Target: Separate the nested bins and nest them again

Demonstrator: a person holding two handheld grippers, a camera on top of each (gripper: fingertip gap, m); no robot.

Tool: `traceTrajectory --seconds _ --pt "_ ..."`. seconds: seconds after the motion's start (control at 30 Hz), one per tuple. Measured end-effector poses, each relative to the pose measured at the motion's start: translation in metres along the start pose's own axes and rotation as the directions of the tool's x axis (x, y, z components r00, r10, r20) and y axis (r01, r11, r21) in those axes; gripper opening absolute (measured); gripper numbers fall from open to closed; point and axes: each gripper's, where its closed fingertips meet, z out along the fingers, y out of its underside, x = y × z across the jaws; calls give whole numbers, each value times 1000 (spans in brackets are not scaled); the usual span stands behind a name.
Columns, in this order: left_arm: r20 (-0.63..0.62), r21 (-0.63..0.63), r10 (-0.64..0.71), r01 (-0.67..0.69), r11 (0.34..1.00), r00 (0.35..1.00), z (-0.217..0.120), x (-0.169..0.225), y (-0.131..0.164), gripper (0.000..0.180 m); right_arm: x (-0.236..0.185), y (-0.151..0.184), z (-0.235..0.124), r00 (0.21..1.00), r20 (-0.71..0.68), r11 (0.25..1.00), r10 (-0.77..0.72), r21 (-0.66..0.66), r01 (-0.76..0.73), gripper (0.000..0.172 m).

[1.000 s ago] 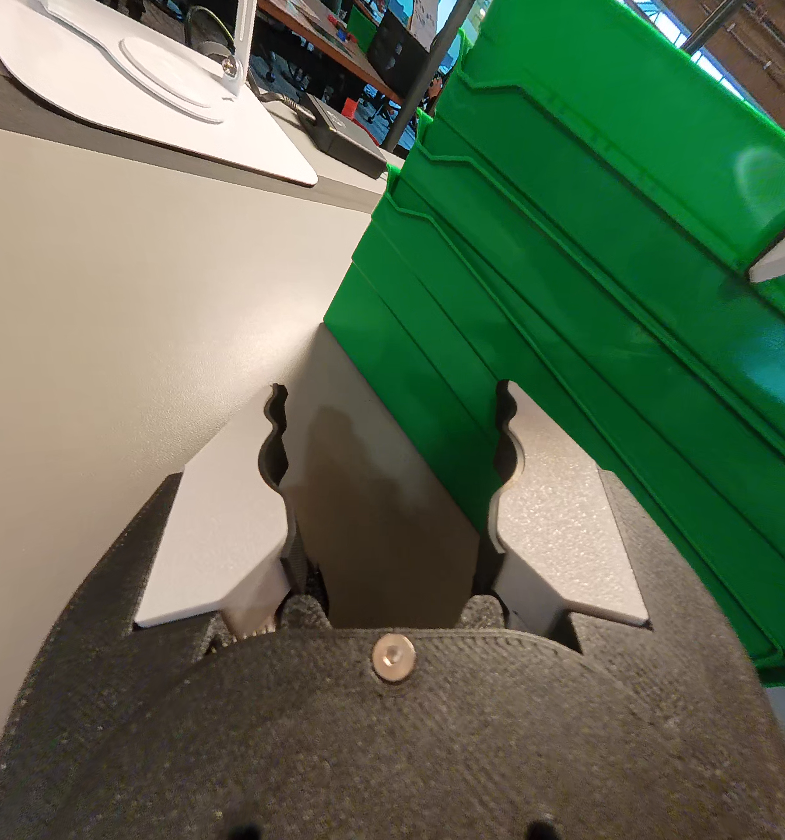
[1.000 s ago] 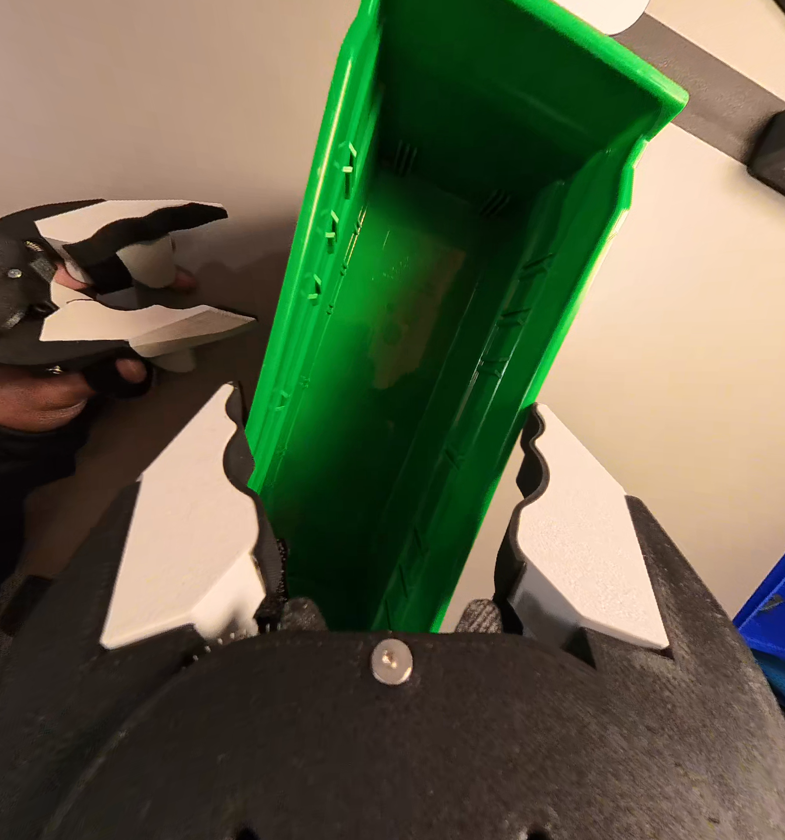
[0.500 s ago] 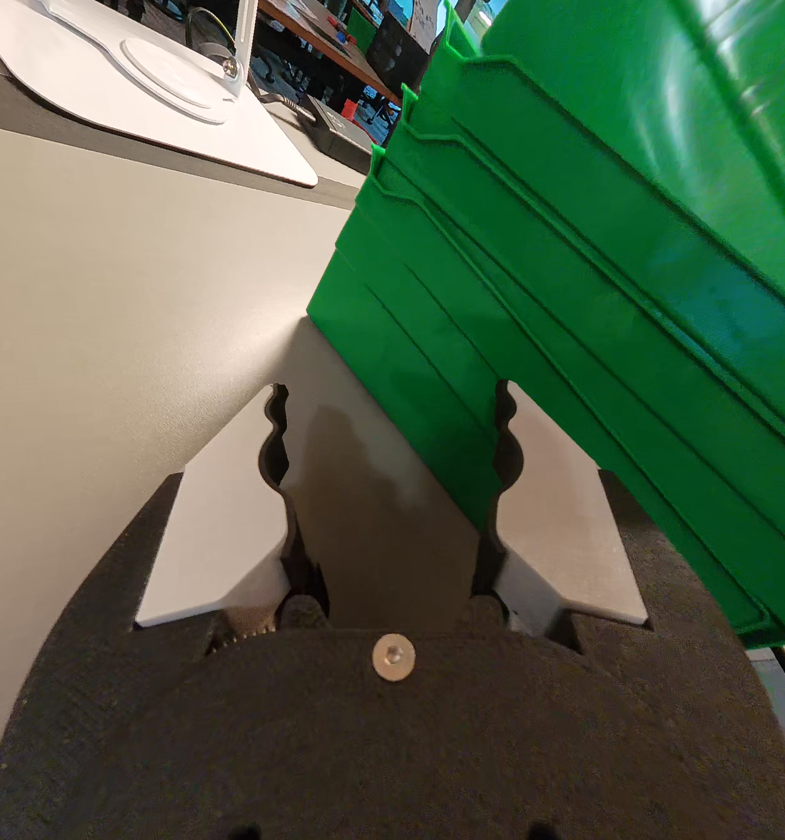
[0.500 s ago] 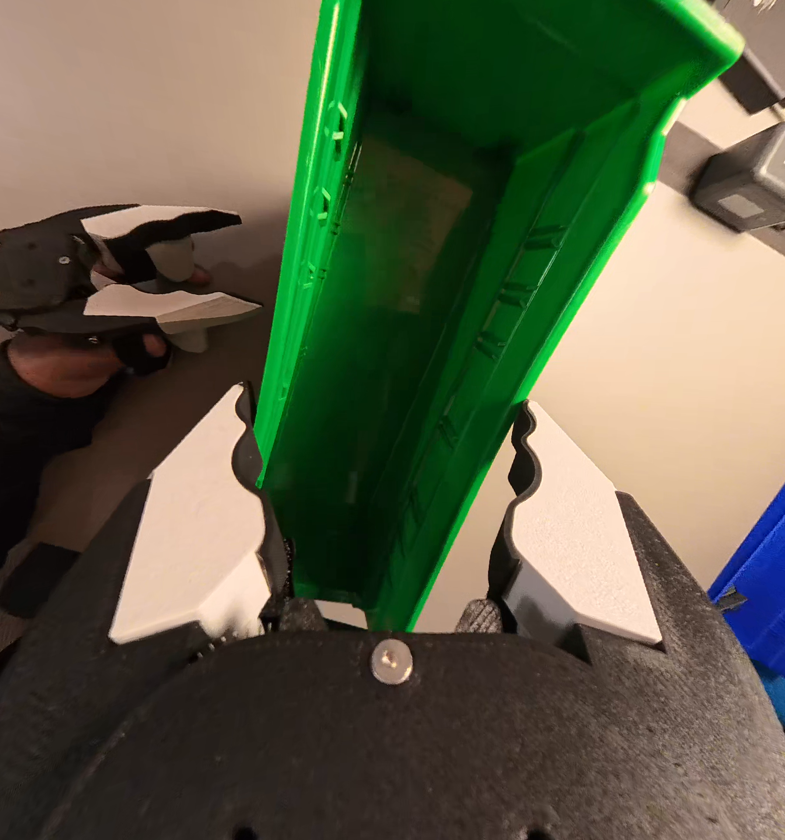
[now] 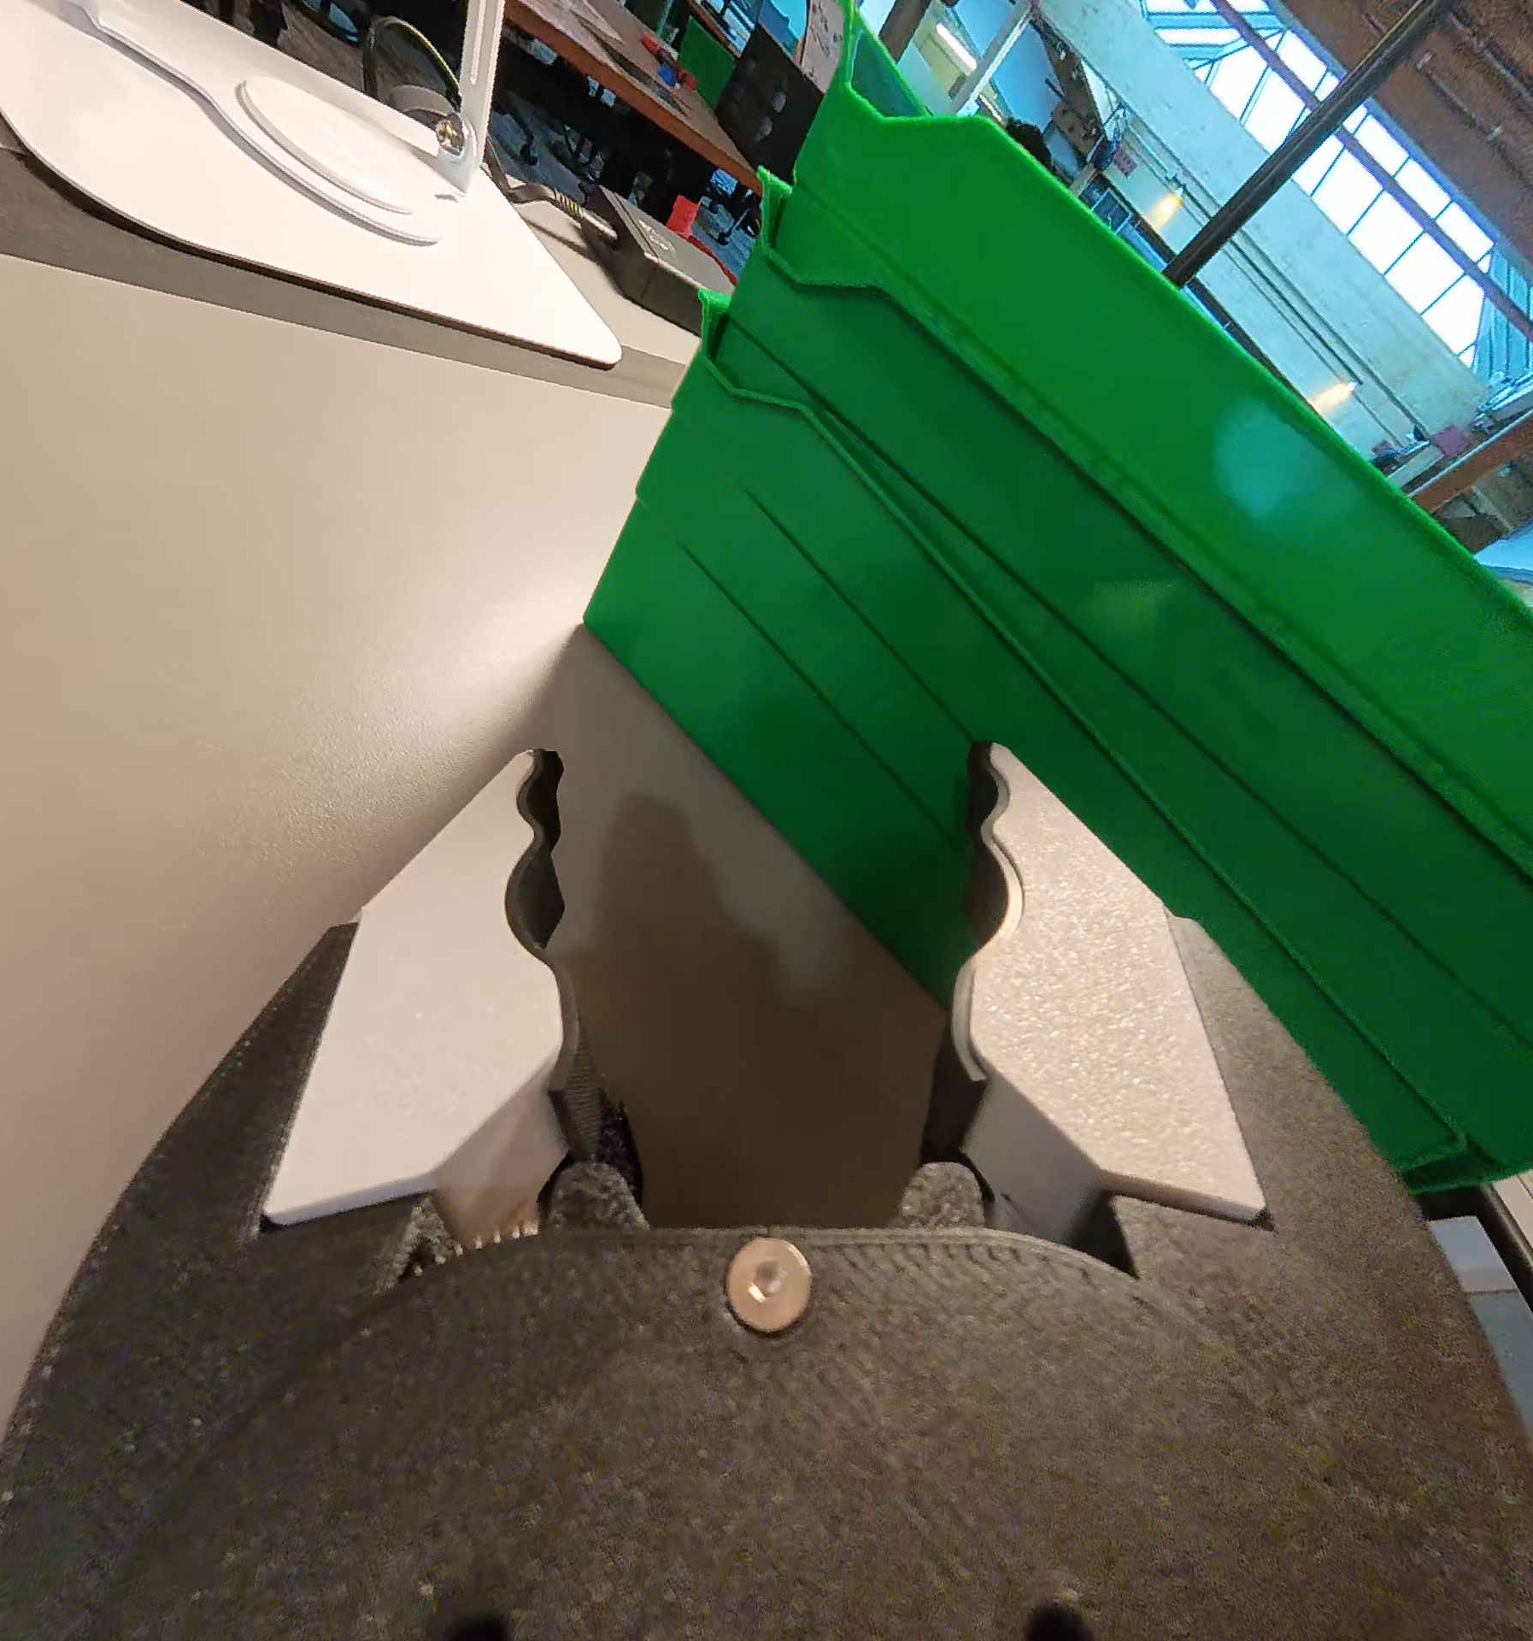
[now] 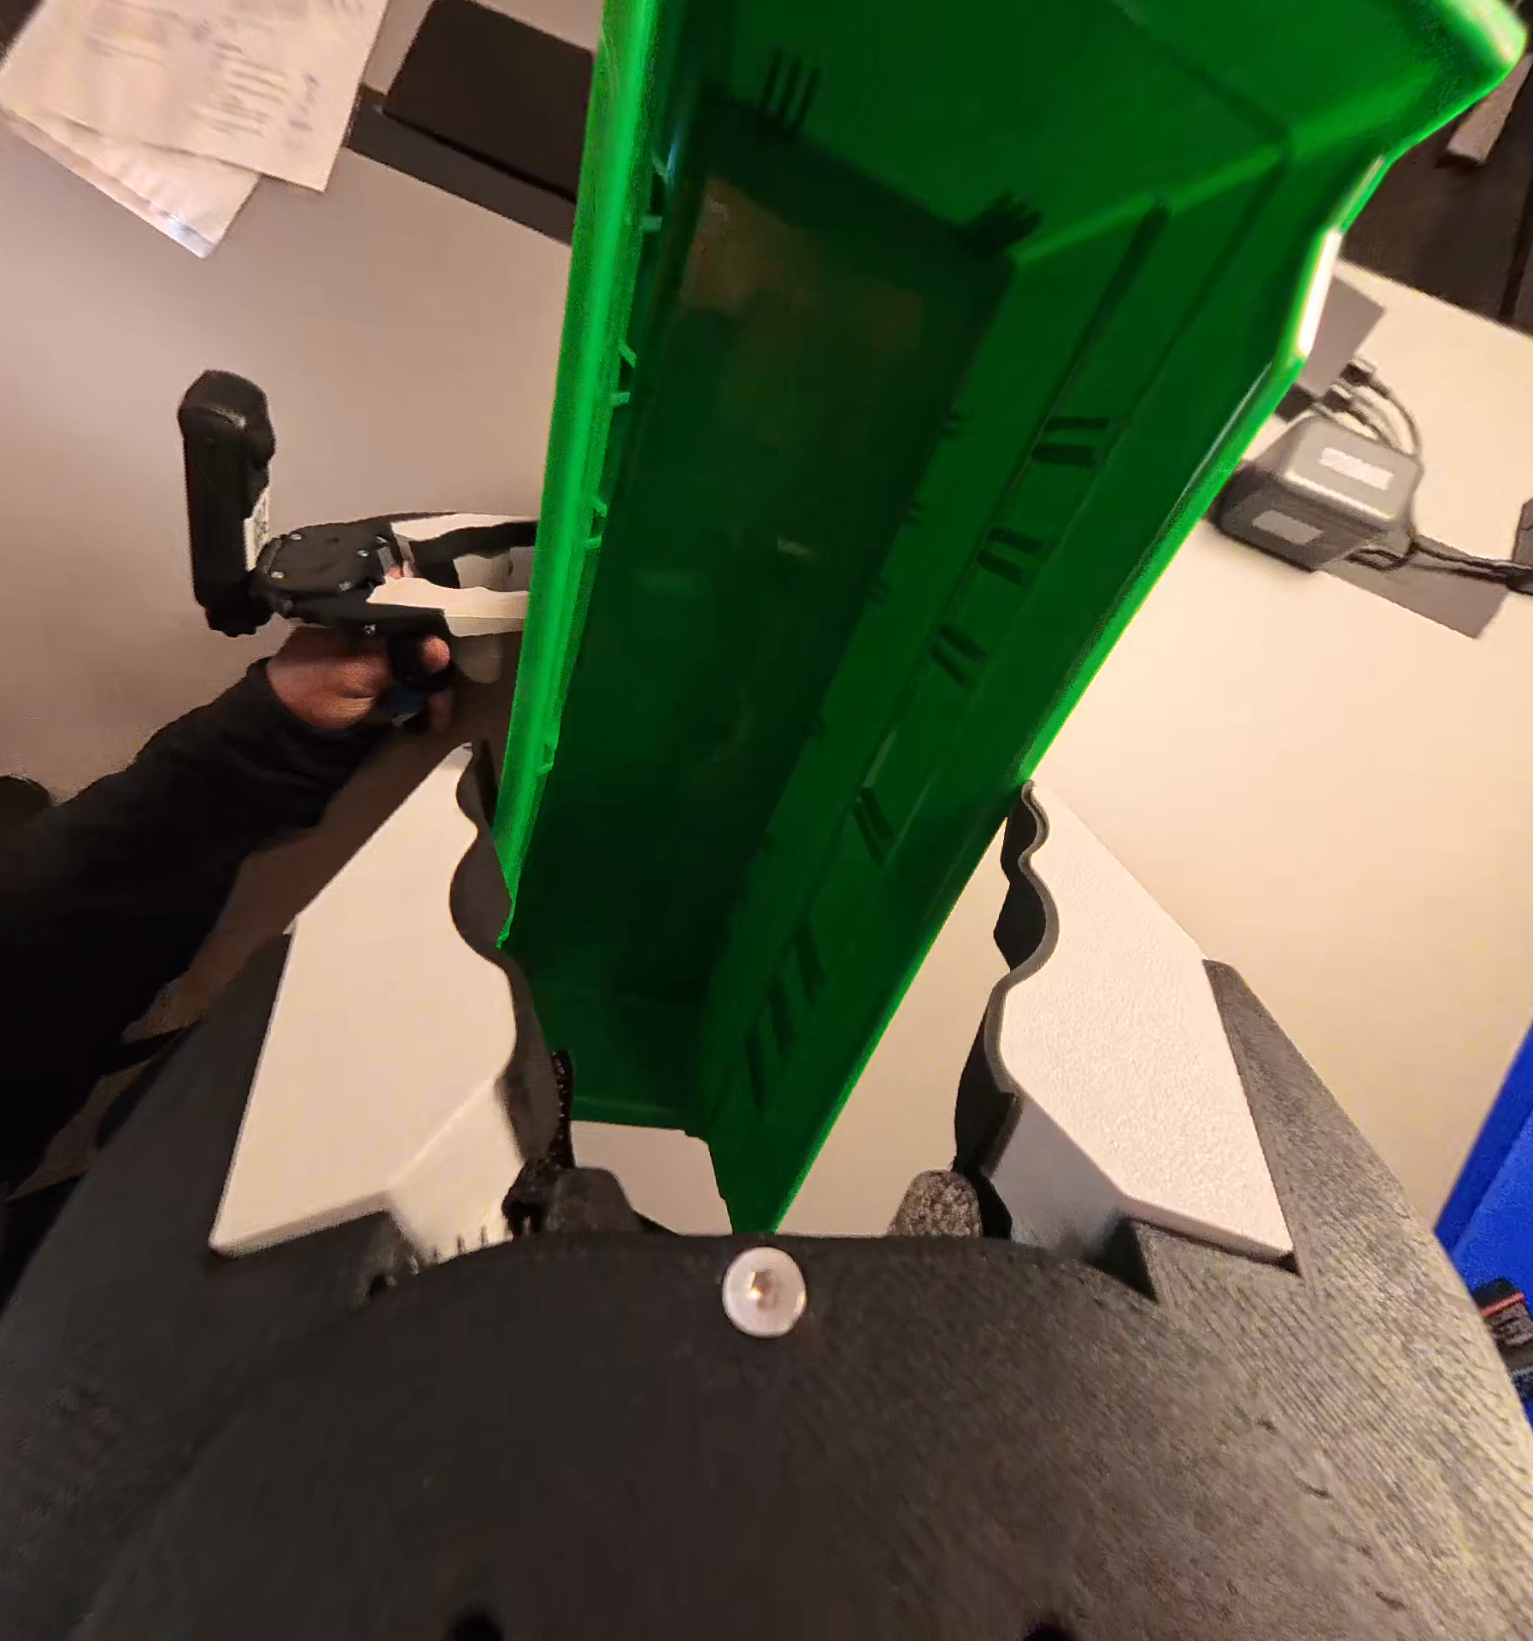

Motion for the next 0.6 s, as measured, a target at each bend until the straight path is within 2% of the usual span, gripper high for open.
traceTrajectory --seconds 0.13,0.23,0.33,0.6 --pt "3 -2 5 -5 1000 1000 0 0 0 92 47 19 -25 990 -140 999 -26 -26 23 117" --pt "2 -1 5 -5 1000 1000 0 0 0 92 81 44 -19 980 -198 997 -22 -79 6 116" --pt "-2 3 -2 2 1000 1000 0 0 0 92 106 75 6 976 -220 988 -7 -150 -27 116" --pt "-5 4 -3 3 1000 1000 0 0 -1 92 161 162 98 972 -229 938 56 -321 -130 116"
